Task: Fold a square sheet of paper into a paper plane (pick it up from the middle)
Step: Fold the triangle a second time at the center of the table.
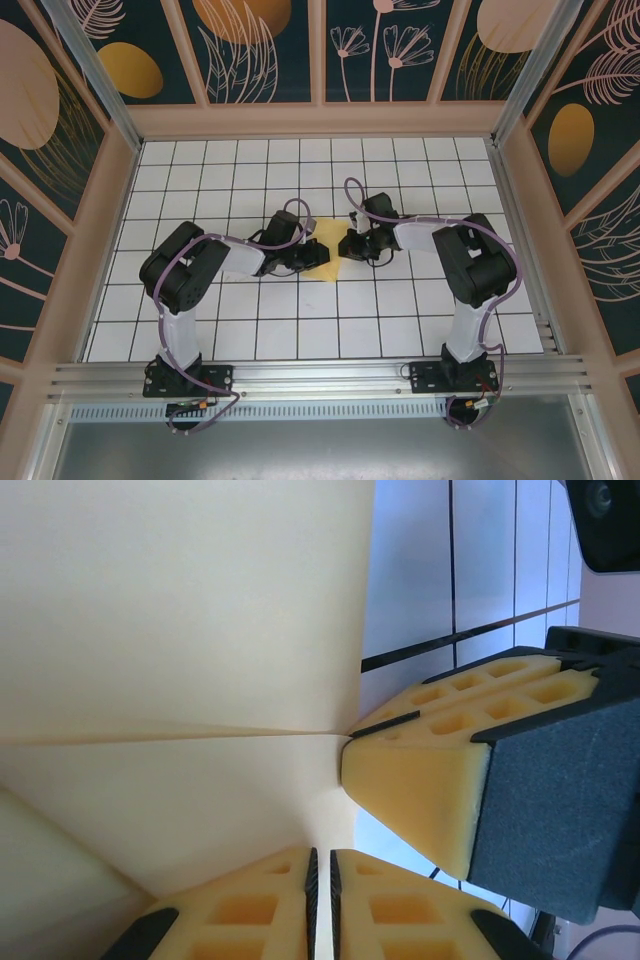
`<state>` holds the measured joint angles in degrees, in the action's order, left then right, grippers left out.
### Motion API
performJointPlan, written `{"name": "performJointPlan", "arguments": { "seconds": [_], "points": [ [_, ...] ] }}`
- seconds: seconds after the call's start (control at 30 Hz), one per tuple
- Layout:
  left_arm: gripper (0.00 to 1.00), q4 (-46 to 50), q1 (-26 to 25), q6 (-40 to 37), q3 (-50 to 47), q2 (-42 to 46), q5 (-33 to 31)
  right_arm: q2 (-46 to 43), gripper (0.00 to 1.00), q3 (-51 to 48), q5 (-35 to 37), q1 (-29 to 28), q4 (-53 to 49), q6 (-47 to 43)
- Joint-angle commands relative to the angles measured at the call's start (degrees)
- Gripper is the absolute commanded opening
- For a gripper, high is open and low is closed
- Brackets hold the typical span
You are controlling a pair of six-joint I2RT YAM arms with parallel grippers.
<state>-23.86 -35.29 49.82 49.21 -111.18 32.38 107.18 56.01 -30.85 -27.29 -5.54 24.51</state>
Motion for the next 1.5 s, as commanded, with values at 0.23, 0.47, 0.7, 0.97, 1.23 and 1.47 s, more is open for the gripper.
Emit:
{"name": "performJointPlan", "arguments": {
  "seconds": [0.23, 0.47, 0.7, 0.97, 1.23, 1.47],
  "points": [
    [0.15, 5.8, -0.4, 0.6, 1.1, -1.5, -3.3, -4.5, 0.22, 0.7, 4.5, 0.0, -3.0, 0.2],
    [0.13, 6.8, -0.3, 2.0, 1.0, -1.5, -5.2, -5.7, 0.18, -0.5, 1.2, -0.3, -2.0, -0.5],
    [0.12, 7.2, -0.3, 3.4, 0.6, -1.2, -7.1, -3.7, 0.1, -0.6, -1.6, -0.9, -0.7, -0.5],
    [0.12, 6.7, -0.5, 3.7, 0.5, -1.1, -6.6, -1.5, 0.09, 0.3, -2.2, -1.0, -1.3, -1.1],
    [0.12, 7.0, -0.6, 3.6, 0.4, -0.8, -6.5, 0.9, 0.09, 1.2, -1.5, -0.9, -1.7, -1.5],
    [0.12, 7.3, -0.6, 3.3, 0.6, 0.5, -6.1, 2.3, 0.08, 1.7, 0.8, -0.9, -3.8, -2.0]
  ]
}}
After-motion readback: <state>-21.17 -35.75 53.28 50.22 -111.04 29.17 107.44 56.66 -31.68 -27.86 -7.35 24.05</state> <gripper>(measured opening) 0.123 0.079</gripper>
